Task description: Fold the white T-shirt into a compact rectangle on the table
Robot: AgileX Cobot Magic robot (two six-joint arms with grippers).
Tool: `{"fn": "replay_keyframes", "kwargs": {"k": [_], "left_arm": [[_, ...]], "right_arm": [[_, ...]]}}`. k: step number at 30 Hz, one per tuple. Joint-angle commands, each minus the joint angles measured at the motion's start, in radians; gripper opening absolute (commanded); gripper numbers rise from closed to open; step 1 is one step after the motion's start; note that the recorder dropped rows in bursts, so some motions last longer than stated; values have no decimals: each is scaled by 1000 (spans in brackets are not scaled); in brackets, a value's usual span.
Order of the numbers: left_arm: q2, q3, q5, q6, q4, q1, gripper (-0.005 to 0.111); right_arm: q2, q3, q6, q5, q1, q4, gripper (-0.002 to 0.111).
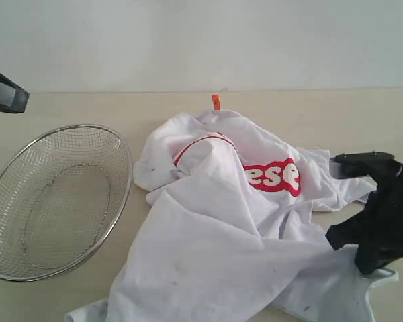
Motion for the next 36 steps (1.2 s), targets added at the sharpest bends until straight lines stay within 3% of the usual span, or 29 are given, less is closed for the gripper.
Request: {"fn": "replay_keyframes", "kwargs": {"k": [1,2,4,5,8,10,11,12,23,36], "left_arm": [[-7,5,3,-2,-5,-6,5],[-7,5,3,-2,-5,-6,5],[-7,5,6,-2,-5,-6,5],[-7,5,12,-2,-5,-6,5],[-7,5,16,-2,-5,-6,5],[-7,5,19,-2,-5,-6,5],[-7,5,16,-2,-5,-6,5],[-7,5,16,-2,-5,-6,5],[-7,5,-77,6,-15,-6,5],[-5,5,-153,25,-19,-6,5]], "right_arm": [[-63,-4,-64,7,-11,51,18],[-65,-4,-66,24,-11,53,35],[-68,-2,-49,46,-11,33,55],[-68,-2,-44,57,-11,29,56],[-70,-4,16,-17,-11,26,44],[-70,-20,26,-71,-11,31,30],[-70,-33,28,-108,-11,31,21],[-68,-77,32,-164,-11,31,1],[299,-576,54,-58,-33,-19,0],[454,-646,20,-180,-92,-34,0]]}}
